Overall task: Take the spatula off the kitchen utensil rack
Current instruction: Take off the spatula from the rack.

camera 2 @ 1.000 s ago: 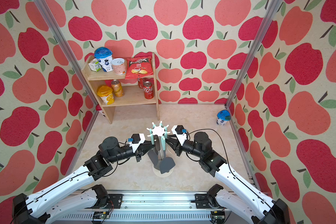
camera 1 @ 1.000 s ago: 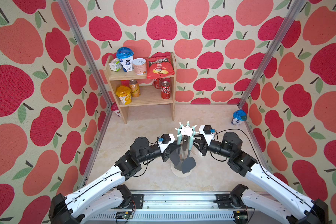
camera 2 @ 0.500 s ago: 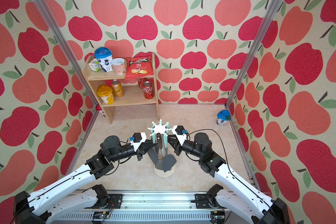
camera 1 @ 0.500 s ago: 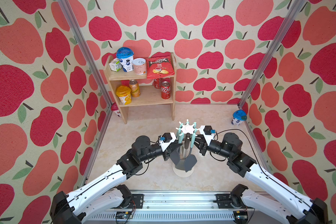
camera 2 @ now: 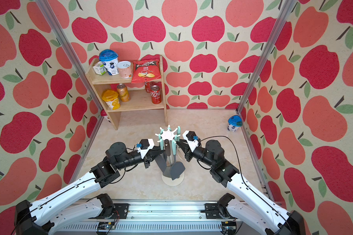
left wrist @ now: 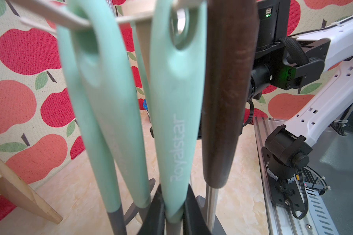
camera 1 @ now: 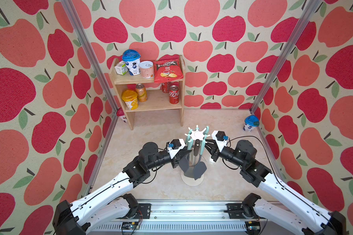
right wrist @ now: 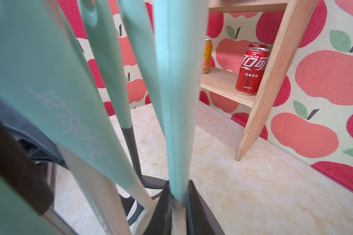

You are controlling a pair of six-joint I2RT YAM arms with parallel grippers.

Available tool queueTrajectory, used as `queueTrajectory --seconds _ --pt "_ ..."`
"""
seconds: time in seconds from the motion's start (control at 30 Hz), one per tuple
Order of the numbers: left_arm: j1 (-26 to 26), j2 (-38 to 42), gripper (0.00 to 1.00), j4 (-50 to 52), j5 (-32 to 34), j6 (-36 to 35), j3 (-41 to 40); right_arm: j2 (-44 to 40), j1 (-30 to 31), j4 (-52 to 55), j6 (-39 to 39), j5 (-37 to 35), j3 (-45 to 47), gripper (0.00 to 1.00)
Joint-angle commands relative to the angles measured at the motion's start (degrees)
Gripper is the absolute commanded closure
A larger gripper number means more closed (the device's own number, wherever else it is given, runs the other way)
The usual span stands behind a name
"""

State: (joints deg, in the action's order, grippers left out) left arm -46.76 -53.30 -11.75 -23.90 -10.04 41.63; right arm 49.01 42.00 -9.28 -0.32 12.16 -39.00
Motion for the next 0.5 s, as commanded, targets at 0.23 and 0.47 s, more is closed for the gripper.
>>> queueTrajectory --seconds 0.23,0.47 --pt "0.30 -1.25 1.00 6.21 2.00 -0.72 0.12 -5.04 -0.20 2.54 -0.64 -11.81 -0.37 1.00" --pt "0.29 -1.19 1.00 6.42 2.39 -0.85 0.21 -6.01 -3.01 5.40 2.77 -10.16 -1.63 1.00"
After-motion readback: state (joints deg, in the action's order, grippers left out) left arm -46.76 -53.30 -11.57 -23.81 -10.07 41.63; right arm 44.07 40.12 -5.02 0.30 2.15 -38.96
